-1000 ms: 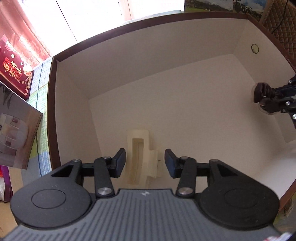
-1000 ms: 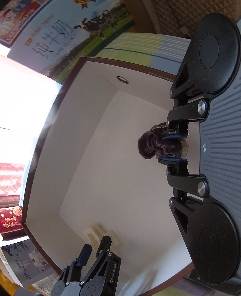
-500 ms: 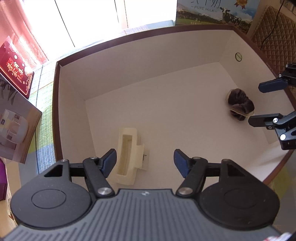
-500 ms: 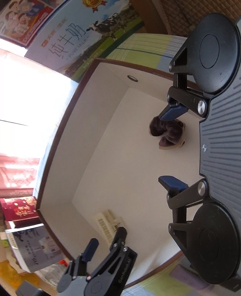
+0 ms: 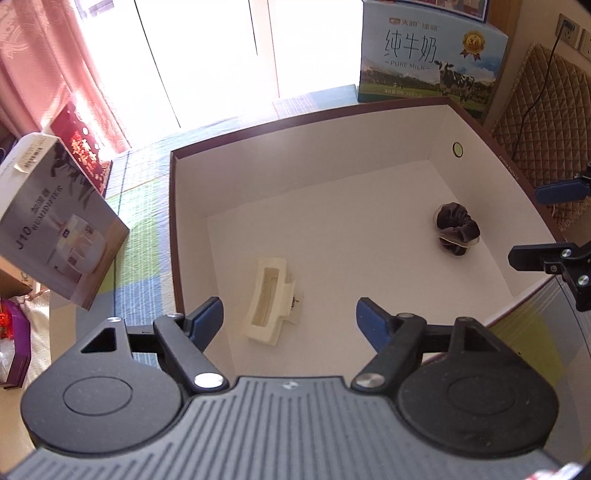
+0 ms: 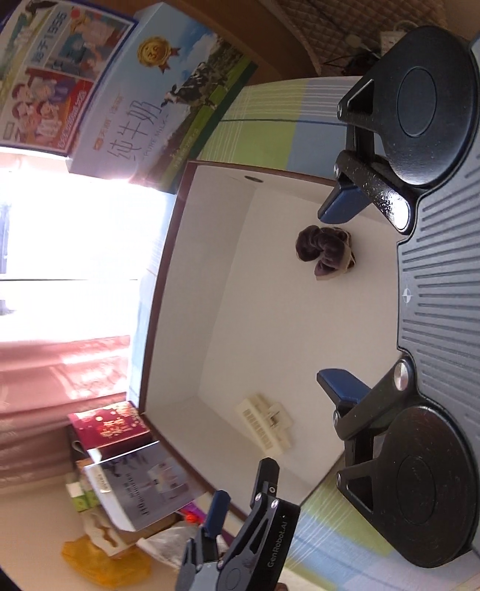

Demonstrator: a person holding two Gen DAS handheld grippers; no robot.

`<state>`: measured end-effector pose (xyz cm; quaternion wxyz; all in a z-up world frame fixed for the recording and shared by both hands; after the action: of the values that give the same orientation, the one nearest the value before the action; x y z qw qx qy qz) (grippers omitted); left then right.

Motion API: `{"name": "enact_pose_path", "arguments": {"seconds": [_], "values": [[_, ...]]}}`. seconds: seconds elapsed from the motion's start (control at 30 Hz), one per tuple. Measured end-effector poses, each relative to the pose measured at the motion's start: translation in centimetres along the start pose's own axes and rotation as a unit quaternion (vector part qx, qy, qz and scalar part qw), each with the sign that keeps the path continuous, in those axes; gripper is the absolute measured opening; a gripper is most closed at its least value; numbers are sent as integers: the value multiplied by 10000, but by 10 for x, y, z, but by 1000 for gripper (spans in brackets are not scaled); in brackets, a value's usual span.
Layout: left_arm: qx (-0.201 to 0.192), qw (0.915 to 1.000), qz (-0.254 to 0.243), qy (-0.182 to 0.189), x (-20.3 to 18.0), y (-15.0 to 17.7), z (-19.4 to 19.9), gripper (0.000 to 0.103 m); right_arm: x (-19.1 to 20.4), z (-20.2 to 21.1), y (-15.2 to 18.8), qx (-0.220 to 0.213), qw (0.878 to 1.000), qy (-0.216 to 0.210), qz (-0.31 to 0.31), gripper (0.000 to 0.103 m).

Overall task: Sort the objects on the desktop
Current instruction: 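Open both tools to drop the clip and scrunchie into the box, then withdraw both tools from the box back toward the table items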

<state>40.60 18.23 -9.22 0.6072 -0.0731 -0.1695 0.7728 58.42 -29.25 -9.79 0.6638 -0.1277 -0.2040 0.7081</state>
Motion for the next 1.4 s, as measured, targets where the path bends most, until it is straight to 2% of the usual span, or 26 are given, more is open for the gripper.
{"name": "enact_pose_path", "arguments": {"seconds": [0.47, 0.87, 1.4], "values": [[-372, 9985, 323, -237, -2, 34, 51, 76, 17, 50, 22, -478, 9982, 54, -367, 92], [-646, 9956, 601, -314, -16, 70, 92, 77, 39, 88, 59, -776, 9953, 126, -572, 97], [-681, 9925, 925, -431, -38, 125, 119, 77, 70, 112, 108, -881, 9929, 21, -798, 99]]}}
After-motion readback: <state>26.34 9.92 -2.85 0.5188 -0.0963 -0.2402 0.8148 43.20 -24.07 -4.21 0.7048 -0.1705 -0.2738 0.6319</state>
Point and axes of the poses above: each gripper's, at about its wrist camera, not at the fingertips, and z roughly against the way its jaws point, x to its left, y to its underside, the point moved 8 cm from there along -z, roughly the way its jaws point, and after that the axes turned 10 degrees about x, right-handed, at the moved point
